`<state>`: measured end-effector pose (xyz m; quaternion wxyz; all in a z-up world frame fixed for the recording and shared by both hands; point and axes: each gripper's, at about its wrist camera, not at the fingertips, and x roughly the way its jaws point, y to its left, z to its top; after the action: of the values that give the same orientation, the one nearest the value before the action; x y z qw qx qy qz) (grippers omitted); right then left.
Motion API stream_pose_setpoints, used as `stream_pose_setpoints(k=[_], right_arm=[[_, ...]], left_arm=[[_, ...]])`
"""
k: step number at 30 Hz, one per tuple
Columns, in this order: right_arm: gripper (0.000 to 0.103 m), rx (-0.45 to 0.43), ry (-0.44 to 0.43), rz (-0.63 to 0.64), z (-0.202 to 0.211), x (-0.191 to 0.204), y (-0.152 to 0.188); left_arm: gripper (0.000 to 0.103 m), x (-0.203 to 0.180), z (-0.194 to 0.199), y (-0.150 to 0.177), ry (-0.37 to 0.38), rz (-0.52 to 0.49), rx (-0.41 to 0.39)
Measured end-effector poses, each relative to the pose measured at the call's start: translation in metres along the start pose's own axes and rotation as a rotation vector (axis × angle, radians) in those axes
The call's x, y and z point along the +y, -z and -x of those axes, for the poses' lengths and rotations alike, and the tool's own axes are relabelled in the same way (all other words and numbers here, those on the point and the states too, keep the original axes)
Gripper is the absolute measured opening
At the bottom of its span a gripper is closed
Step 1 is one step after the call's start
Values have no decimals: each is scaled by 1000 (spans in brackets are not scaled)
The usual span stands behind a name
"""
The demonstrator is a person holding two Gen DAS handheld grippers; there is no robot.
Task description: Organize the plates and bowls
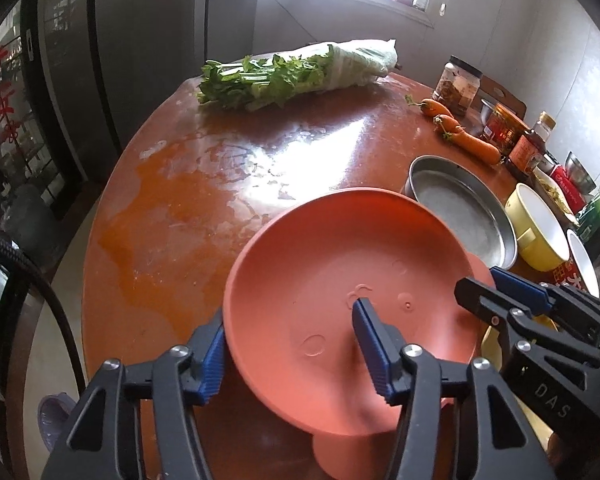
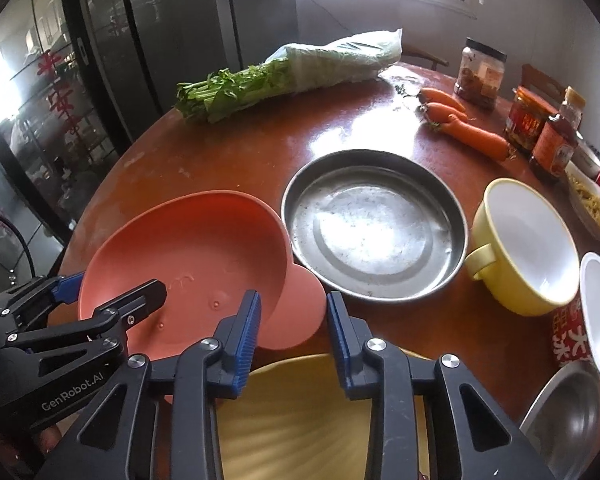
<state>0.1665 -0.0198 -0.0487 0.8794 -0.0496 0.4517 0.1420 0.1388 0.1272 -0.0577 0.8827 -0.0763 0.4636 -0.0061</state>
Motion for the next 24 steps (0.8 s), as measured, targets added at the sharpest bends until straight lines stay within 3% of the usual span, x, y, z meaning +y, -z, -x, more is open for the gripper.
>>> stream_pose_setpoints(k=[4, 15, 24], right_arm=[[33, -7, -5, -14, 2, -3, -1], [33, -58, -55, 40, 15, 26, -15], [33, -22, -96, 68, -5, 44, -18]], left_arm=[[52, 6, 3, -2, 17, 19, -3], [52, 35, 31, -5, -40, 60, -61], [52, 47, 23, -3, -75, 75, -41]])
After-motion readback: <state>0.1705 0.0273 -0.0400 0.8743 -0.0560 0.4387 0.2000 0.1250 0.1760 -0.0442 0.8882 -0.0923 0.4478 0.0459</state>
